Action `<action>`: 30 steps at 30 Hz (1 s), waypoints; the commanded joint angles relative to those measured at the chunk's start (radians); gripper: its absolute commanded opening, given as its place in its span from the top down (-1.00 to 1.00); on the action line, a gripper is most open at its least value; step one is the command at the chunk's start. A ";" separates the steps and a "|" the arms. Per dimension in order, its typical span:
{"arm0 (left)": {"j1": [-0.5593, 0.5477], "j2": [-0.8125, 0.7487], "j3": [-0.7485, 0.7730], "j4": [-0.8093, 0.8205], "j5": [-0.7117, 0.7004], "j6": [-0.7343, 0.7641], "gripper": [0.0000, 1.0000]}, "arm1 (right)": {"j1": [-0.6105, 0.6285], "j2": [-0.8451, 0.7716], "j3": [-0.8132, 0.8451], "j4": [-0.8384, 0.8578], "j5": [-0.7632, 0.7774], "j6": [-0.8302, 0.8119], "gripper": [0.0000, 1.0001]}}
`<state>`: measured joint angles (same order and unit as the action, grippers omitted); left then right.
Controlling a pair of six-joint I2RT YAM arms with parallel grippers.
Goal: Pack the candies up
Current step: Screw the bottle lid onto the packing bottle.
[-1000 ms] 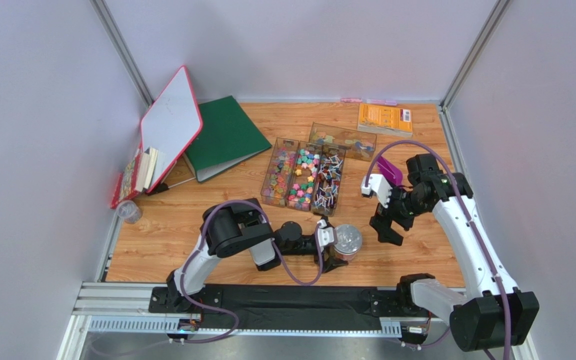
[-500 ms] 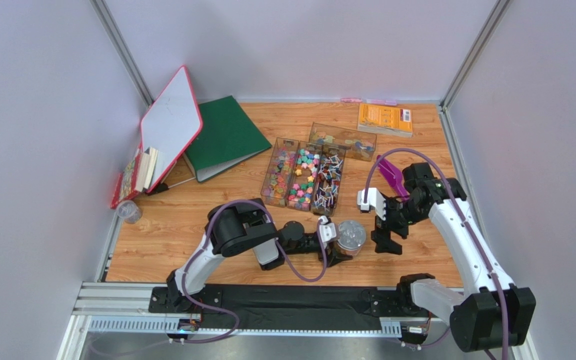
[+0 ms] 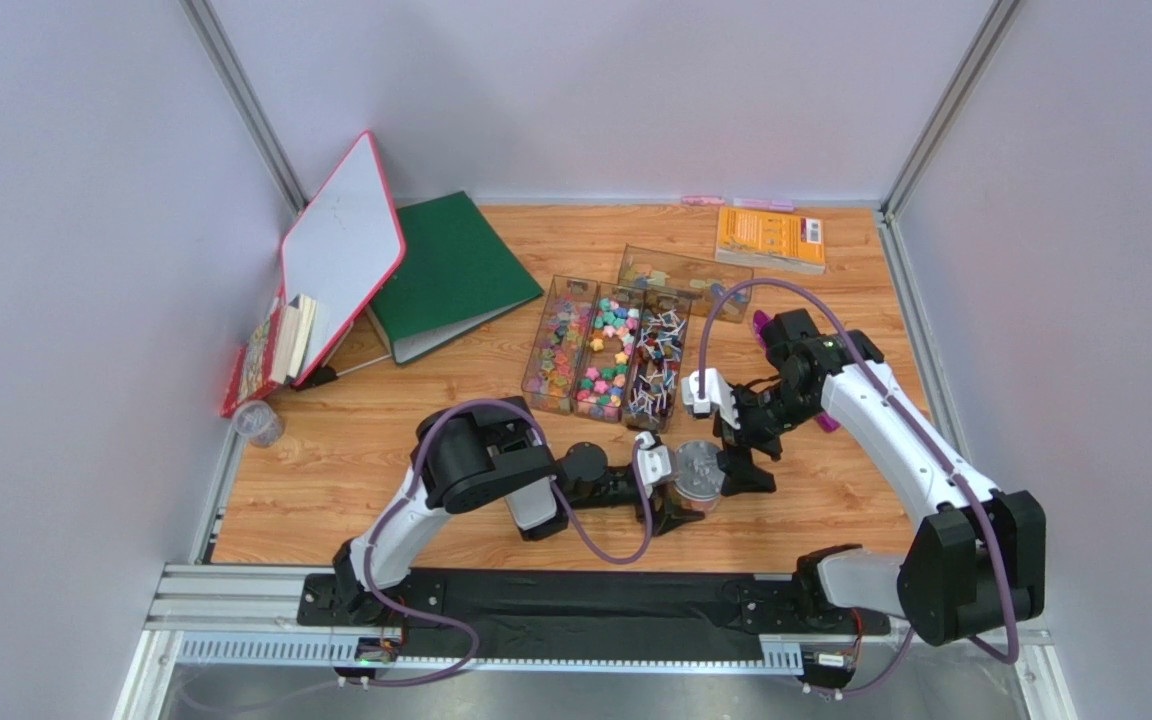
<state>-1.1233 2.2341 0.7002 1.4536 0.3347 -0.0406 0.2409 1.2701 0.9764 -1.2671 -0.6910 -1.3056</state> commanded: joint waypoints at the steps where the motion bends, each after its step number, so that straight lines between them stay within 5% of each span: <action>1: -0.001 0.056 -0.010 -0.127 0.021 -0.001 0.99 | 0.041 0.009 0.013 0.101 -0.025 0.002 -1.00; 10: 0.002 0.041 -0.027 -0.122 0.006 0.004 1.00 | 0.070 -0.040 -0.030 0.054 0.060 0.009 -1.00; 22: 0.034 0.032 -0.030 -0.148 -0.003 0.027 1.00 | 0.071 -0.337 -0.192 -0.095 0.174 -0.075 -1.00; 30: 0.034 0.038 -0.024 -0.179 0.046 0.019 1.00 | 0.023 -0.298 -0.113 0.064 0.274 0.061 -1.00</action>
<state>-1.0985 2.2368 0.7021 1.4532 0.3504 -0.0383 0.2924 0.9173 0.7769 -1.3167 -0.4511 -1.3243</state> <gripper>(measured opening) 0.848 0.998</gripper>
